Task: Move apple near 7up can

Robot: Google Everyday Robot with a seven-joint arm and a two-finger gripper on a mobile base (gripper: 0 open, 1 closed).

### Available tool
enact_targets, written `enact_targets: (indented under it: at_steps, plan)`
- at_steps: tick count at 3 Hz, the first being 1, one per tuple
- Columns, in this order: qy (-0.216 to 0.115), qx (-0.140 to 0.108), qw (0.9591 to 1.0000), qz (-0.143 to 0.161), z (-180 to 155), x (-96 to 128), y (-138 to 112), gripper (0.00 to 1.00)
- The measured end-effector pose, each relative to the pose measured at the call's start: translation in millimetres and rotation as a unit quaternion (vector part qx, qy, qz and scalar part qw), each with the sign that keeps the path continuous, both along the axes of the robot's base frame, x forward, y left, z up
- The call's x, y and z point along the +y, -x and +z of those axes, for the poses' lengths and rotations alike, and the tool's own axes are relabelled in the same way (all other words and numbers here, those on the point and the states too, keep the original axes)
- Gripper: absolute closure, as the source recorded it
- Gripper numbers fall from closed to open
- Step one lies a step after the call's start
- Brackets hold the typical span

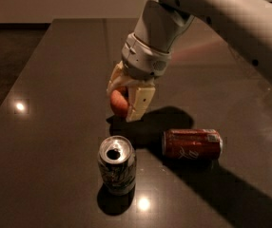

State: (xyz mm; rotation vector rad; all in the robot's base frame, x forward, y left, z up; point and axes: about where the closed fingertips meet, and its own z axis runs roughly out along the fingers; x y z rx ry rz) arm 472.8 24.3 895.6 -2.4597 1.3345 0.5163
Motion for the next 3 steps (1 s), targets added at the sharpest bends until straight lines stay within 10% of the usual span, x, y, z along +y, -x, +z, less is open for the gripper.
enact_targets:
  at_steps: [3]
  plan:
    - [-0.028, 0.004, 0.9839, 0.176, -24.3, 10.9, 55.5, 1.00]
